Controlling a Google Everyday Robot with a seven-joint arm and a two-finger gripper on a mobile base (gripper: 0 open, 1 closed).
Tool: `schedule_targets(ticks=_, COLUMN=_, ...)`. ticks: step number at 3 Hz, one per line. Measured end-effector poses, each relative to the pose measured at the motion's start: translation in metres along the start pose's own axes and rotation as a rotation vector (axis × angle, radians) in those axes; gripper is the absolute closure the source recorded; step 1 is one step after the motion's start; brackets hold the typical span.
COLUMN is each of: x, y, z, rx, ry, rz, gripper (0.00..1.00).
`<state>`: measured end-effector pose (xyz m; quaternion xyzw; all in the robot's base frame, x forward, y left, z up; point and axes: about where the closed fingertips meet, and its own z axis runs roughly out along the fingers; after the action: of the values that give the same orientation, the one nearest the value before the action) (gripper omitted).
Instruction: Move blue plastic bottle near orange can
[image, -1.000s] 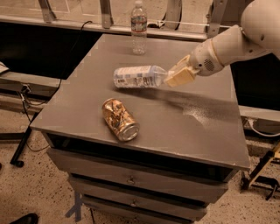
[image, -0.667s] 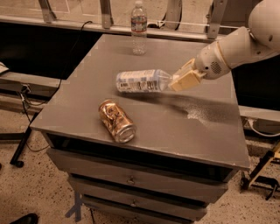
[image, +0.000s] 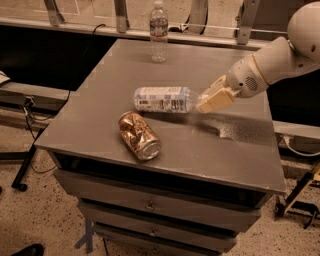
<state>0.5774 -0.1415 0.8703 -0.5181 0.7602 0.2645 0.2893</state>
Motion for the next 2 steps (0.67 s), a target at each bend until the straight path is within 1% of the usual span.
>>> schedule_targets(ticks=1, x=0.0062, y=0.0048, z=0.0032, rx=-0.016, ry=-0.003, rz=0.013, gripper=0.35)
schedule_targets(ticks=2, x=0.0027, y=0.0061, z=0.0016, rx=0.004, ry=-0.019, rz=0.001, gripper=0.13)
